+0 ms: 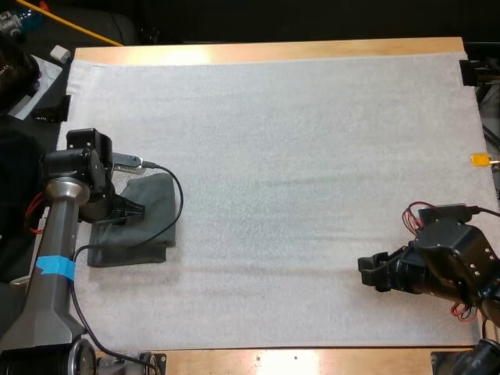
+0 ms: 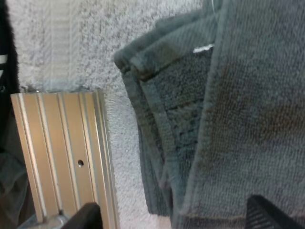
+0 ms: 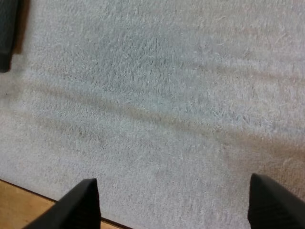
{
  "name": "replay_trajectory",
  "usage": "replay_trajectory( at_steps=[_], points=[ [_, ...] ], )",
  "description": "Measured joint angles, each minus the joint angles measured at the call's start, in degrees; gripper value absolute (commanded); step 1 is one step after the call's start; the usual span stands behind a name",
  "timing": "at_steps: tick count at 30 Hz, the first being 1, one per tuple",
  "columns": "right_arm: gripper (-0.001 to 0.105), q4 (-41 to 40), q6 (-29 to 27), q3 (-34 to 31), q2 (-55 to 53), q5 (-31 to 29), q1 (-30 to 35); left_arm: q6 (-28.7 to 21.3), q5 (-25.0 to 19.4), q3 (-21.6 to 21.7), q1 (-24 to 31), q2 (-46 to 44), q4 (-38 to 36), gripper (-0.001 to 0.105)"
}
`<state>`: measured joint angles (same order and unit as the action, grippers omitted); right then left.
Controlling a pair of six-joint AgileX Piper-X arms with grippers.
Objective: Pick towel from pile, fold and stack
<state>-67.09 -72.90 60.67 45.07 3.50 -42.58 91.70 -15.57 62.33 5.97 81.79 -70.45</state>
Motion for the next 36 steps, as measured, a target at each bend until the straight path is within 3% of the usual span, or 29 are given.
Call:
replay_trajectory(
  at_steps=[5,16,25,36],
  points=[
    [0.063,0.1,0.0,0.0,0.0,0.0,0.0,0.9,-0.3,0.4,0.1,0.0,0.0,0.061],
    [0.063,0.9,0.0,0.0,0.0,0.5,0.0,2.4,17.5,-3.5,0.1,0.0,6.0,0.060],
    [0.063,3.6,0.0,0.0,0.0,2.8,0.0,3.2,18.1,-8.8,0.1,3.1,11.8,0.060],
    [0.063,4.3,0.0,0.0,0.0,3.2,0.0,3.5,17.9,-8.8,0.1,7.9,12.1,0.061]
  ],
)
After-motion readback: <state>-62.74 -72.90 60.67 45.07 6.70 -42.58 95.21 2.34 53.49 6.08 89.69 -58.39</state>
